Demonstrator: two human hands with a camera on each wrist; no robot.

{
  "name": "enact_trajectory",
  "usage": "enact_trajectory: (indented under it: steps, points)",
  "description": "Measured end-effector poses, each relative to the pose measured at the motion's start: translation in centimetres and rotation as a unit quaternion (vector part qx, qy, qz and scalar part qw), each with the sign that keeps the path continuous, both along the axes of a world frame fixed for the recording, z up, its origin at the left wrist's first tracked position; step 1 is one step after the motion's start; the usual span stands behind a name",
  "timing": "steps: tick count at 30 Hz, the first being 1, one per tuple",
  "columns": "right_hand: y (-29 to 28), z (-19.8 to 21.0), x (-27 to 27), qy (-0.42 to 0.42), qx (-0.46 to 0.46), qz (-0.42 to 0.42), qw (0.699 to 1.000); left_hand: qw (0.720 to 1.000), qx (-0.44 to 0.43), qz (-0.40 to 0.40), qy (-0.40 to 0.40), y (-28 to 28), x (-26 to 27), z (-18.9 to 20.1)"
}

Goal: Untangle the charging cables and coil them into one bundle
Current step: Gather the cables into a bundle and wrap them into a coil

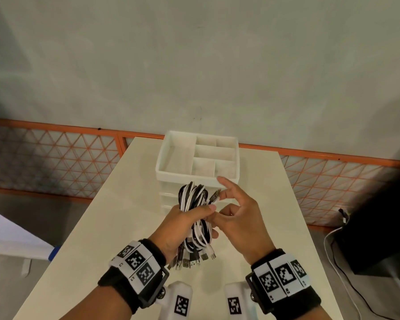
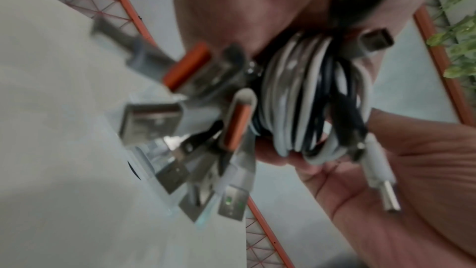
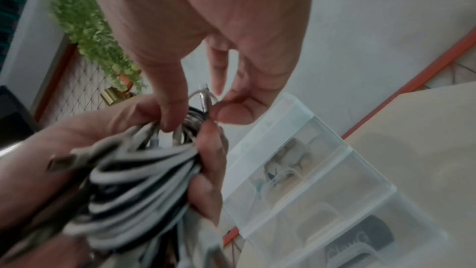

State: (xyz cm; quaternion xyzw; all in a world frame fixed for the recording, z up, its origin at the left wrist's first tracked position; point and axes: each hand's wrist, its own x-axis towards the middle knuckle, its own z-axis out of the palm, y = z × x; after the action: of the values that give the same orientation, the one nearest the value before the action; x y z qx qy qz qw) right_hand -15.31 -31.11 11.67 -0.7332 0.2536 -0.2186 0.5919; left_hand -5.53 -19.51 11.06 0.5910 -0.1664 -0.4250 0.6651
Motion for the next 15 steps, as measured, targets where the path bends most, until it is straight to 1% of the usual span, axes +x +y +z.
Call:
enact_trajectory:
  steps: [3,6,8,11,13,15]
  points:
    - [-0.8,0.2,-0.7,-0.036,0.02,0.07,0.997,1.0,0.005,-0.009,0.009,-0.2,-0.3,0.2]
    - [-1.5,0.2,-1.2,-0.048,0.043,0.105,0.992,1.0,0.01,-0.009,0.011,-0.3,-0.5,0.5]
    - [-1.7,0.2,-1.3,-0.068,0.056,0.119,0.989,1.0,-0.003,-0.001,0.023,-0.2,-0.5,0.5]
    - [-1.3,-0.1,-0.9,-0.1,0.056,0.098,0.989,1.0,0.003,-0.008,0.022,-0.1,-0.6,0.6]
    - [-0.7,-0.3,-0.4,-0.102,0.021,0.056,0.993,1.0,0.003,-0.017,0.021,0.1,-0.7,0.7]
    - [0.3,-0.6,0.2,-0.099,-0.028,0.01,0.995,0.999,-0.01,-0.009,0.031,0.4,-0.4,0.6]
